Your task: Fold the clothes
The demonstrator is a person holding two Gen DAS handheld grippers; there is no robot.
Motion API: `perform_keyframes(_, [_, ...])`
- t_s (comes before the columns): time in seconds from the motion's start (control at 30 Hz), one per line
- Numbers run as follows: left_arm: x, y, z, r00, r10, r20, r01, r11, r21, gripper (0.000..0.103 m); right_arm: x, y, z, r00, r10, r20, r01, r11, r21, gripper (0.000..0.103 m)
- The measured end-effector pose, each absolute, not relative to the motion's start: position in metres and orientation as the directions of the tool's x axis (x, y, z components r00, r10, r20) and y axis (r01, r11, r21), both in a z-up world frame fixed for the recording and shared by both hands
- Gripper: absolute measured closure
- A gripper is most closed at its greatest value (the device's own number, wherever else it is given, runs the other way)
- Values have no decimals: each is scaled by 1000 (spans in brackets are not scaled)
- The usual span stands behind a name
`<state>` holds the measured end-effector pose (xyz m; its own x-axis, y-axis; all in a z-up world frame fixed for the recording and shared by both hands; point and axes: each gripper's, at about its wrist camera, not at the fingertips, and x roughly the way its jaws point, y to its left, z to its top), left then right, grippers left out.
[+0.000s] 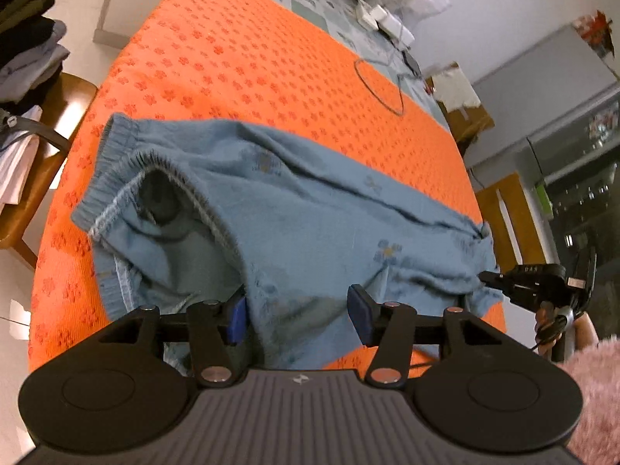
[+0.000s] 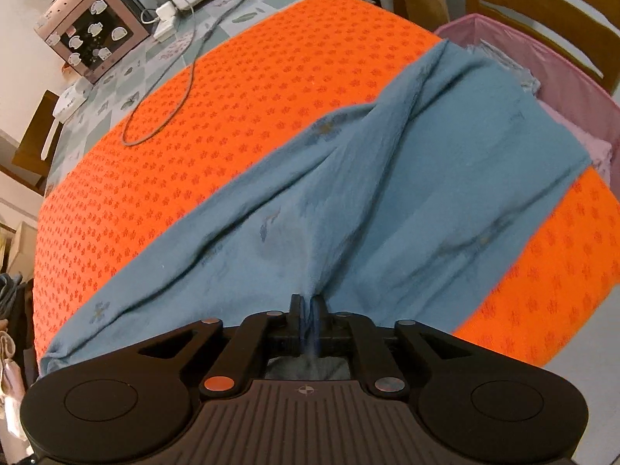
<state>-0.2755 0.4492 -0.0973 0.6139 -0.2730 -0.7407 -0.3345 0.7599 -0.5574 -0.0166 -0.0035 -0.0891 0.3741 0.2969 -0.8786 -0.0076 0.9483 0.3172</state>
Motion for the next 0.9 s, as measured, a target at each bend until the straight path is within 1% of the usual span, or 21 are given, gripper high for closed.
perform_keyframes(0.03, [-276,450,-96,622,-259,-739,-346,756,-556,44,-12,-3,-89,380,295,-877,-12,949,314,85])
perform_keyframes(0.07, [-277,451,-95,628,-247,-738,-361,748,-558,44,-7,-2,-88,382,288,-878,-13,952,307,81])
perform_keyframes(0.13, [-278,455,-95,637,-216,-740,-401,727,-558,44,4,-1,-89,385,273,-882,-9,956,292,68])
perform_keyframes(0.2, [-277,459,-95,638,-182,-748,-441,710,-549,44,17,-1,-91,389,272,-880,-1,956,295,60])
perform_keyframes(0.23, [-276,460,-96,633,-163,-756,-462,705,-538,44,23,-1,-92,386,269,-882,2,956,293,58])
perform_keyframes(0.3, [-274,462,-98,624,-131,-771,-497,695,-520,46,36,0,-96,378,262,-888,7,958,286,58])
perform_keyframes(0.33, [-273,462,-100,618,-119,-777,-511,691,-512,47,42,1,-98,375,263,-889,6,958,286,59])
perform_keyframes(0.37, [-271,462,-101,613,-107,-783,-524,686,-504,62,46,2,-100,371,263,-891,2,959,284,60])
perform_keyframes(0.4, [-270,463,-101,611,-102,-785,-528,687,-499,89,50,3,-101,367,262,-893,-1,960,281,72])
perform_keyframes(0.43, [-268,462,-99,608,-87,-789,-535,689,-489,97,53,4,-102,363,264,-894,-5,960,281,93])
perform_keyframes(0.47, [-268,462,-95,613,-69,-787,-540,690,-482,97,55,4,-102,363,272,-891,-9,957,288,99])
perform_keyframes(0.5, [-267,463,-89,627,-51,-778,-540,692,-480,97,57,4,-101,362,281,-889,-14,955,296,99])
perform_keyframes(0.7, [-247,481,-42,701,23,-713,-518,704,-486,98,65,2,-66,440,353,-826,-62,929,365,100])
perform_keyframes(0.9, [-195,510,13,781,67,-621,-450,750,-485,98,86,-2,-19,556,384,-738,-78,907,413,100])
